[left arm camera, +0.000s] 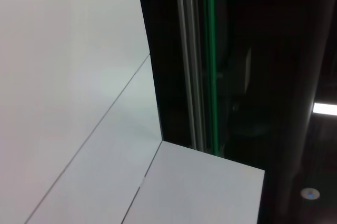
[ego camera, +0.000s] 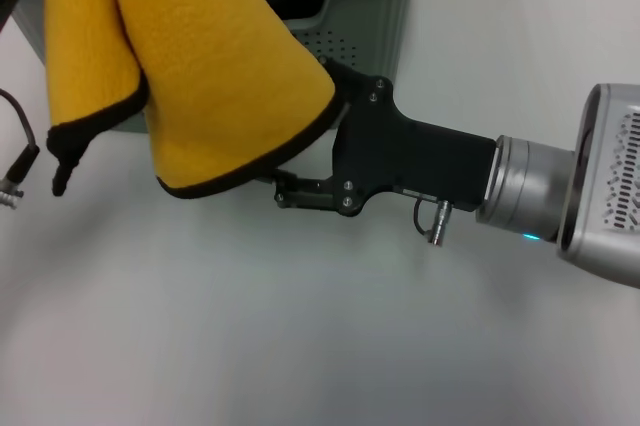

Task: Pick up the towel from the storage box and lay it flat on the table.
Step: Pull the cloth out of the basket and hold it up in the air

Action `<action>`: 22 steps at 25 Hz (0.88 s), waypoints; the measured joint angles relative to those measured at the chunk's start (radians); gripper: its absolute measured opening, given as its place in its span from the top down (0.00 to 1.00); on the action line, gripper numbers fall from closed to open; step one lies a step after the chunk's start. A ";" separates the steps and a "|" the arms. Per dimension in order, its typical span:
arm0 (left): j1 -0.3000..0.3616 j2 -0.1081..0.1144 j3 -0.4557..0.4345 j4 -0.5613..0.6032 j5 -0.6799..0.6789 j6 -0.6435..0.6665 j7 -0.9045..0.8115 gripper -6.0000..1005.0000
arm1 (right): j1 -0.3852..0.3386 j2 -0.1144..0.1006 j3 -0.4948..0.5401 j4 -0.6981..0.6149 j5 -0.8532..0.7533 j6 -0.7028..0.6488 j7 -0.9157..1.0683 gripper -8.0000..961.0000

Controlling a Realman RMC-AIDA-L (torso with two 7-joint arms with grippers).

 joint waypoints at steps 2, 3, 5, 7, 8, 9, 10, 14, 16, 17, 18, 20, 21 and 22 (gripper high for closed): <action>-0.004 -0.001 0.012 -0.001 -0.003 0.005 -0.001 0.99 | 0.002 0.000 -0.002 -0.001 0.008 -0.010 0.000 0.10; -0.006 -0.001 0.020 -0.002 -0.006 0.007 -0.001 0.99 | 0.003 0.000 -0.003 -0.002 0.011 -0.011 0.000 0.11; -0.011 -0.002 0.036 -0.003 -0.013 0.009 -0.002 0.99 | 0.006 0.000 -0.006 -0.003 0.016 -0.011 0.001 0.15; -0.018 -0.002 0.046 -0.005 -0.016 0.009 -0.002 0.99 | 0.014 0.000 -0.021 -0.004 0.032 -0.013 0.002 0.19; -0.021 -0.003 0.049 -0.006 -0.016 0.009 -0.002 0.99 | 0.017 0.000 -0.027 -0.004 0.038 -0.016 0.002 0.21; -0.026 -0.003 0.054 -0.007 -0.016 0.009 -0.002 0.99 | 0.022 0.000 -0.036 -0.004 0.048 -0.024 0.001 0.22; -0.030 -0.004 0.060 -0.008 -0.016 0.010 -0.003 0.99 | 0.027 0.000 -0.044 -0.004 0.055 -0.034 0.001 0.24; -0.051 -0.004 0.082 -0.012 -0.020 0.010 -0.005 0.99 | 0.039 0.000 -0.056 -0.006 0.066 -0.067 0.001 0.30; -0.058 -0.004 0.091 -0.013 -0.029 0.010 -0.006 0.99 | 0.040 0.000 -0.059 -0.006 0.066 -0.076 0.001 0.32; -0.060 -0.005 0.095 -0.013 -0.033 0.010 -0.007 0.99 | 0.040 0.000 -0.060 -0.006 0.066 -0.077 0.001 0.32; -0.061 -0.005 0.098 -0.014 -0.037 0.010 -0.007 0.99 | 0.039 0.000 -0.060 -0.006 0.067 -0.077 0.001 0.33; -0.062 -0.005 0.099 -0.014 -0.040 0.010 -0.007 0.99 | 0.038 0.000 -0.059 -0.006 0.067 -0.077 0.001 0.34; -0.062 -0.005 0.099 -0.014 -0.041 0.010 -0.007 0.99 | 0.038 0.000 -0.059 -0.006 0.068 -0.078 0.001 0.35; -0.062 -0.004 0.099 -0.014 -0.041 0.010 -0.007 0.99 | 0.038 0.000 -0.058 -0.006 0.068 -0.078 0.001 0.36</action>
